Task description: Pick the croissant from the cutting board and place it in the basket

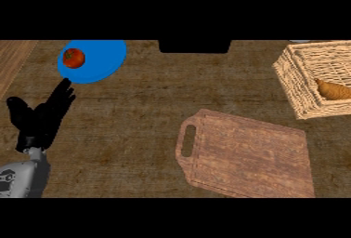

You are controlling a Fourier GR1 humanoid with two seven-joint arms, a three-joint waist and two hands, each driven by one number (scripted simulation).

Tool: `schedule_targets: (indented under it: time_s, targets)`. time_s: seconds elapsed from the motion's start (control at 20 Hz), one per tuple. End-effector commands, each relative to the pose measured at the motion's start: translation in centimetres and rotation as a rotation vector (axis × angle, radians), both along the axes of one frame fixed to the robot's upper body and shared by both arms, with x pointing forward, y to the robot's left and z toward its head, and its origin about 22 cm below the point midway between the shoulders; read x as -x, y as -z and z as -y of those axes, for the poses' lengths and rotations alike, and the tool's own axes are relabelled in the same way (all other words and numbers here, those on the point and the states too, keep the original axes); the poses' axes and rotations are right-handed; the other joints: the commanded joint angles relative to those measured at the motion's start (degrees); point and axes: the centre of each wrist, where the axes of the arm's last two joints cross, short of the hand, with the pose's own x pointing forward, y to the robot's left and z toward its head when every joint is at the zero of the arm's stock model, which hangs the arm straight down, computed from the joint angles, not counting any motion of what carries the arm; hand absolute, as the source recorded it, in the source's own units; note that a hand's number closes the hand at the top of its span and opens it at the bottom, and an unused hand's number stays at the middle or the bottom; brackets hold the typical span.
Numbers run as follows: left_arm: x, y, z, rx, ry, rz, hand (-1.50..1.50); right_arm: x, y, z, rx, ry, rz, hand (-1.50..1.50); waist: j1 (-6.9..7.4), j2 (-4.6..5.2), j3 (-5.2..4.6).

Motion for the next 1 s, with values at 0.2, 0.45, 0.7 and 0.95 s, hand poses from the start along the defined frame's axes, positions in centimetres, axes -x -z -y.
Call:
schedule_targets:
  time_s: [0.2, 0.45, 0.7, 0.95]
  targets:
    - [-0.3, -0.3, -0.1, -0.008, -0.019, 0.009, 0.00, 3.5, -4.1, 6.6, -0.366, 0.135, 0.094, -1.50, -0.23, 0.19, 0.07]
    - [-0.2, 0.4, 0.1, 0.006, 0.010, -0.005, 0.00, 9.0, -3.3, 11.7, -0.400, 0.134, 0.051, -1.50, 0.37, 0.59, 0.20]
    - [-0.7, -1.5, 0.0, 0.024, 0.024, 0.018, 0.00, 13.6, -3.2, 14.6, -0.339, 0.094, -0.059, -1.50, 0.74, 0.75, 0.46]
    - [-0.9, -0.8, 0.5, 0.019, 0.008, 0.018, 0.00, 16.5, -4.1, 16.1, -0.325, 0.040, -0.091, -1.50, 0.52, 0.96, 0.59]
